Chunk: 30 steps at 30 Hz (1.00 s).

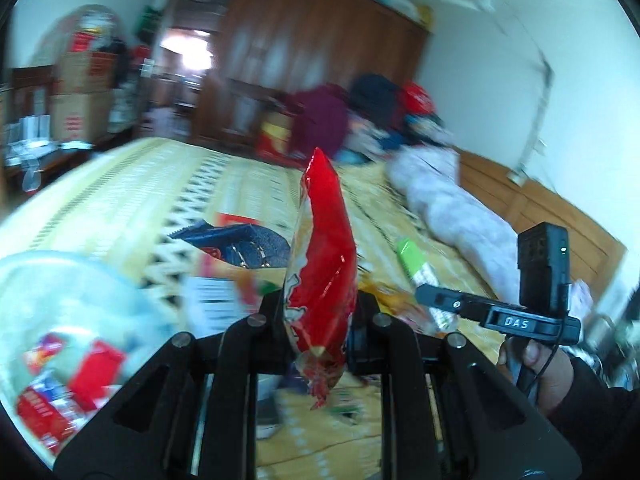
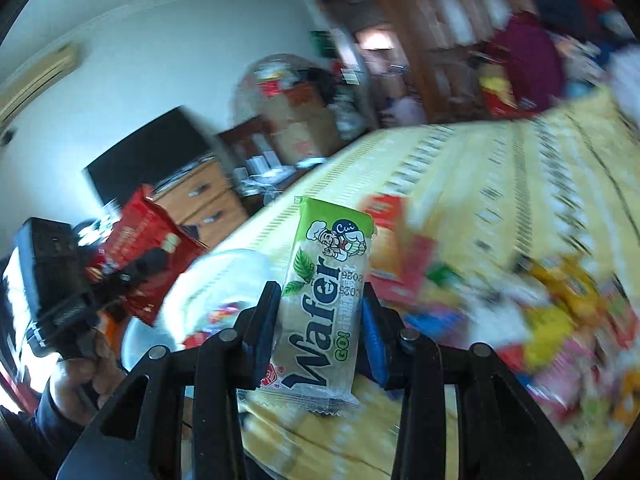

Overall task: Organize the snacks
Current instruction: 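Drop the red bag into the basin with the left tool while the right tool carries the Wafer pack, then grasp the white-red rice cracker bag with the left tool while the right tool holds the Wafer pack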

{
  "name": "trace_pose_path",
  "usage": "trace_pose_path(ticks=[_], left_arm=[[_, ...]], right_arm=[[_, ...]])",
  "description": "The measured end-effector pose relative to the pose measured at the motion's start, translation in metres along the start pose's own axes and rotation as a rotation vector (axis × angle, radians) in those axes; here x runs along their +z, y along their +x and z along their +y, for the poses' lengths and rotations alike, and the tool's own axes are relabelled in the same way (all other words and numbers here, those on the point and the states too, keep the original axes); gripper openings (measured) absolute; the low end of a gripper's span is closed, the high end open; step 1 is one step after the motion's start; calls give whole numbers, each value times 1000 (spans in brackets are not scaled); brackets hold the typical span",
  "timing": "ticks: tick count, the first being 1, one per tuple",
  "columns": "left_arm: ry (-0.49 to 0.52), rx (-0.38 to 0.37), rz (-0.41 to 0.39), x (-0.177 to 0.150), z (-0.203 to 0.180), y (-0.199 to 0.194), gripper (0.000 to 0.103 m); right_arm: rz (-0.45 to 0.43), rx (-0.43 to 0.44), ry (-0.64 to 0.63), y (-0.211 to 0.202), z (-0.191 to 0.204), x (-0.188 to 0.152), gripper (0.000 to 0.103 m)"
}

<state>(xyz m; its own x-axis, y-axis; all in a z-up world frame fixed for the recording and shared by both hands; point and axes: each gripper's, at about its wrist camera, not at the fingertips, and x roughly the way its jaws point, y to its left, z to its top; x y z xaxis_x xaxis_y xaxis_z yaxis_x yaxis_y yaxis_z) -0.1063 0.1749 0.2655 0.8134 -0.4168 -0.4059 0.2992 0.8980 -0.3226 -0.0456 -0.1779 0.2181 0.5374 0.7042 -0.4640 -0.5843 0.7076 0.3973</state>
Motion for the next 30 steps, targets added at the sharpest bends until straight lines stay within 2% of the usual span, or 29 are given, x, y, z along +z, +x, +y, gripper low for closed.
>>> trace_pose_path(ticks=[4, 7, 12, 15, 18, 19, 20, 21, 23, 27, 30], left_arm=[[13, -106, 85, -6, -27, 67, 22], [-1, -100, 172, -24, -32, 108, 27], [-39, -89, 245, -48, -27, 124, 25], [-59, -79, 278, -59, -28, 123, 26], [-43, -94, 340, -84, -36, 128, 29], [-38, -96, 366, -92, -38, 131, 35], [-57, -108, 391, -100, -39, 135, 46], [-91, -126, 405, -105, -38, 138, 53], [-206, -153, 435, -120, -36, 147, 75], [-344, -123, 505, -144, -39, 162, 77], [-351, -68, 524, -149, -49, 170, 81]], right_arm=[[-15, -111, 115, -38, -64, -26, 42], [-9, -170, 160, -58, -96, -42, 42], [-2, -196, 227, -74, -135, -63, 42], [6, -187, 250, -72, -147, -73, 42], [16, -168, 274, -66, -155, -84, 42], [18, -165, 279, -66, -151, -89, 42], [24, -162, 284, -65, -154, -93, 42], [29, -160, 288, -64, -156, -97, 42], [39, -160, 298, -64, -159, -103, 42], [41, -167, 323, -71, -170, -114, 43], [43, -170, 339, -76, -177, -120, 43]])
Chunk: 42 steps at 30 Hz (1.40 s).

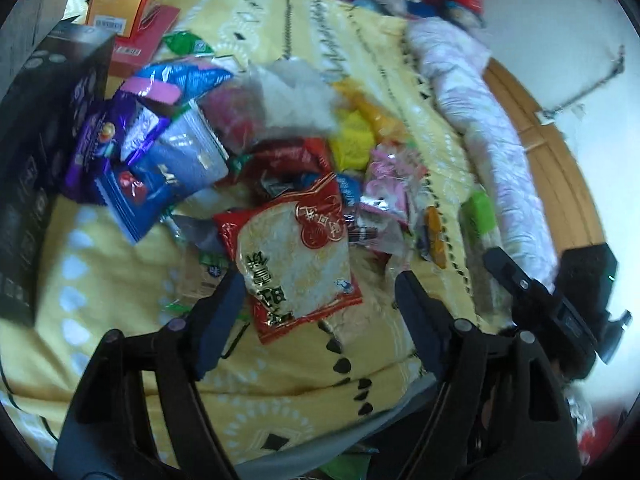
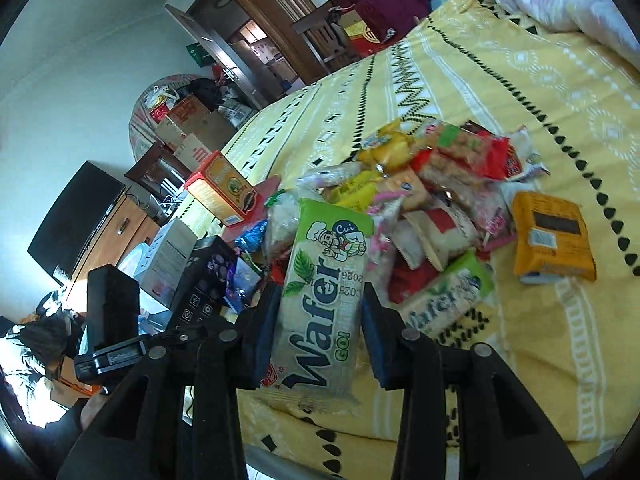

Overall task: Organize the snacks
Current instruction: 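Grasp the white-red rice cracker bag with the left tool while the right tool holds the Wafer pack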

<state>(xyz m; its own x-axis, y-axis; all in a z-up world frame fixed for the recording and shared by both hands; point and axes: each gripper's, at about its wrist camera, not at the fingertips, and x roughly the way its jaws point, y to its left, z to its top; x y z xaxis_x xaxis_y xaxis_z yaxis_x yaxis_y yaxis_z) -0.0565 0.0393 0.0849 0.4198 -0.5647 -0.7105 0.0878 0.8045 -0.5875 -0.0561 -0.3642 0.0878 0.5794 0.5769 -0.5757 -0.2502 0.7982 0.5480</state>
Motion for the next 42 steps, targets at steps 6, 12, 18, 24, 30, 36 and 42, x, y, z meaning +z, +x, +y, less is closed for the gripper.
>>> trace_pose_path(ticks=[6, 12, 18, 24, 30, 36, 42], left_arm=[[-33, 124, 9, -6, -5, 21, 85], [14, 163, 9, 2, -7, 40, 85], [129, 161, 28, -2, -15, 41, 73], [191, 157, 6, -3, -21, 15, 73], [167, 135, -41, 5, -16, -15, 73], [132, 109, -24, 6, -9, -14, 73], [177, 99, -69, 5, -17, -32, 73]], right_arm=[[0, 19, 17, -1, -11, -4, 44], [10, 19, -9, 2, -11, -6, 44], [77, -6, -83, 8, -11, -22, 46], [179, -92, -318, 29, 7, -33, 68], [215, -181, -672, 51, 44, -43, 69], [306, -264, -799, 95, 37, -54, 55], [193, -205, -587, 59, 25, -32, 43]])
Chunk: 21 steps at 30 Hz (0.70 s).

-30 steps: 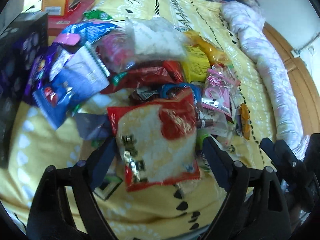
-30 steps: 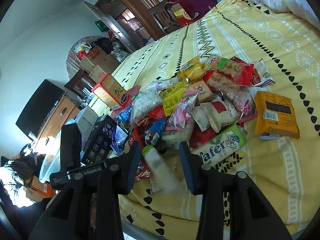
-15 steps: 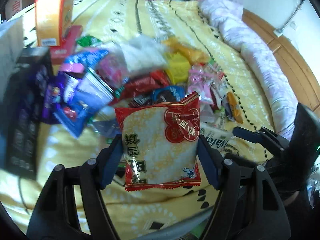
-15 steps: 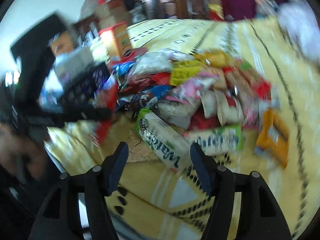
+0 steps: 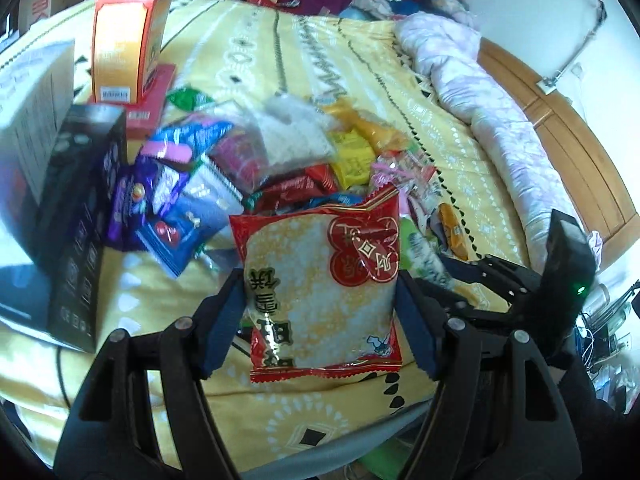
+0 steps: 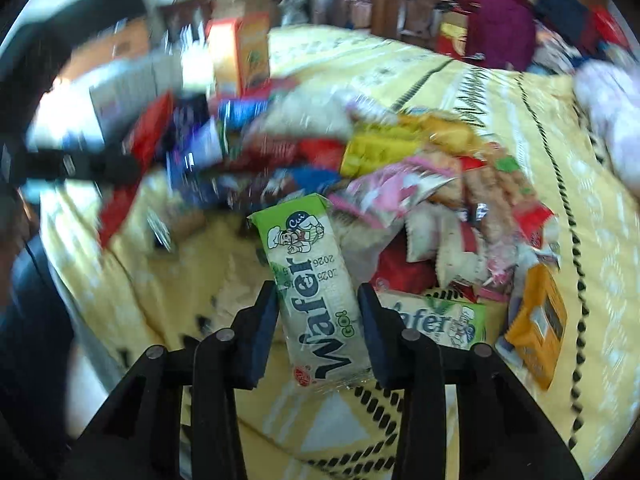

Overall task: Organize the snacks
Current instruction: 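Open the right tool over the basin to drop the Wafer pack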

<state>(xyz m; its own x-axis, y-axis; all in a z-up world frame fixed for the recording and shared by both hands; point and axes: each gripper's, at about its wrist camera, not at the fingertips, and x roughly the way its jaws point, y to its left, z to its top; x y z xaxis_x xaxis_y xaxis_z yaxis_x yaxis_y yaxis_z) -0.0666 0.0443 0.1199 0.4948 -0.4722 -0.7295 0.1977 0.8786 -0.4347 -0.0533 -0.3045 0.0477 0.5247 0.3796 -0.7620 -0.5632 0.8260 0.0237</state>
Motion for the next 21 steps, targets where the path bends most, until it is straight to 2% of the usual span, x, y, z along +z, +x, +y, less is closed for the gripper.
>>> trace_pose_path(ticks=[6, 10, 13, 17, 21], left_arm=[[90, -8, -115, 14, -17, -43, 74], [85, 6, -230, 29, -4, -91, 74], [33, 45, -314, 38, 24, -130, 74], [-77, 140, -441, 41, 80, -191, 74], [-200, 229, -525, 32, 136, -235, 74]], right_arm=[[-122, 76, 159, -44, -6, 19, 42], [-194, 115, 179, -67, 3, 54, 42], [-245, 168, 163, -81, 19, 88, 40], [-290, 270, 127, -85, 55, 141, 40], [-311, 380, 49, -82, 114, 192, 40]])
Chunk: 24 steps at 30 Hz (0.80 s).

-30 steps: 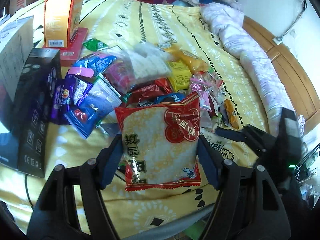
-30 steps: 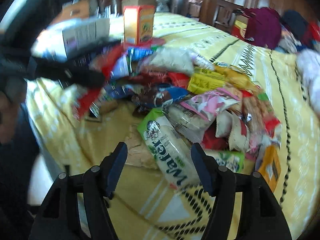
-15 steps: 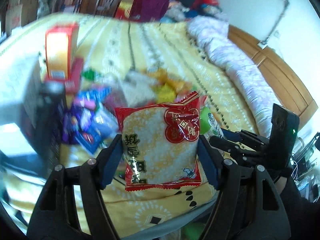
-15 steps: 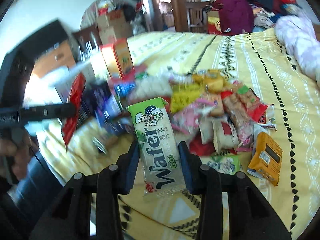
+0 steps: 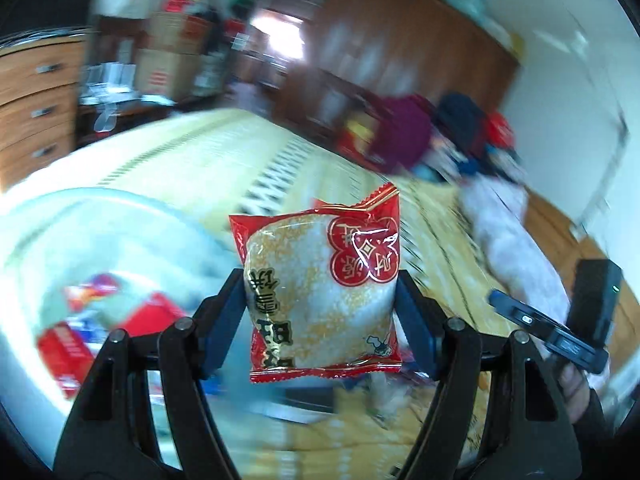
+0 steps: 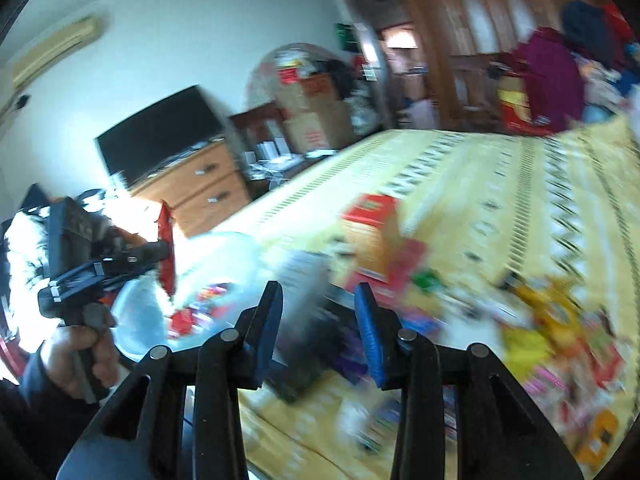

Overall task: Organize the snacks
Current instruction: 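Open the right tool over the basin to drop the Wafer pack, then grasp another Wafer pack with the right tool while the left tool carries the white bag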

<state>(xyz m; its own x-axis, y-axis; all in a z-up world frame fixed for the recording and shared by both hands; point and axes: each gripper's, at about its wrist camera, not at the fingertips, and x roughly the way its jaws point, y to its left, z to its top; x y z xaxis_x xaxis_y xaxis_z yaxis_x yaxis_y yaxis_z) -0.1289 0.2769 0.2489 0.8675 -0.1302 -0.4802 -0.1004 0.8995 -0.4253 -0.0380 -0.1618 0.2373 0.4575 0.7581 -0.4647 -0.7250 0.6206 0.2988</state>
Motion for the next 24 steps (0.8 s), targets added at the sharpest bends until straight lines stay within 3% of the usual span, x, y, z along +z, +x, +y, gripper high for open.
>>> trace_pose_path(ticks=[3, 5, 8, 9, 12, 15, 18, 22, 23, 24], left_arm=[[-94, 52, -7, 3, 45, -9, 74], [-133, 55, -6, -2, 64, -14, 74], [-156, 32, -6, -9, 75, -18, 74], [-156, 25, -1, -12, 74, -17, 74], [-168, -15, 6, -12, 76, -8, 74], [-172, -46, 19, -12, 84, -9, 74], [-181, -55, 27, -13, 89, -7, 74], [-195, -52, 34, -17, 96, -9, 74], [-196, -51, 38, -18, 96, -9, 74], [-197, -52, 43, -18, 96, -8, 74]], right_arm=[[23, 40, -87, 36, 43, 19, 40], [94, 86, -93, 64, 60, 23, 40], [131, 21, -113, 79, 63, 11, 56], [144, 1, -83, 80, 55, 4, 62], [198, -156, 110, 83, 6, -40, 66], [306, -200, 312, 98, -25, -97, 66], [398, -216, 329, 127, -19, -137, 66], [440, -272, 297, 157, -25, -147, 64], [451, -279, 301, 162, -29, -148, 61], [460, -283, 303, 167, -35, -150, 47]])
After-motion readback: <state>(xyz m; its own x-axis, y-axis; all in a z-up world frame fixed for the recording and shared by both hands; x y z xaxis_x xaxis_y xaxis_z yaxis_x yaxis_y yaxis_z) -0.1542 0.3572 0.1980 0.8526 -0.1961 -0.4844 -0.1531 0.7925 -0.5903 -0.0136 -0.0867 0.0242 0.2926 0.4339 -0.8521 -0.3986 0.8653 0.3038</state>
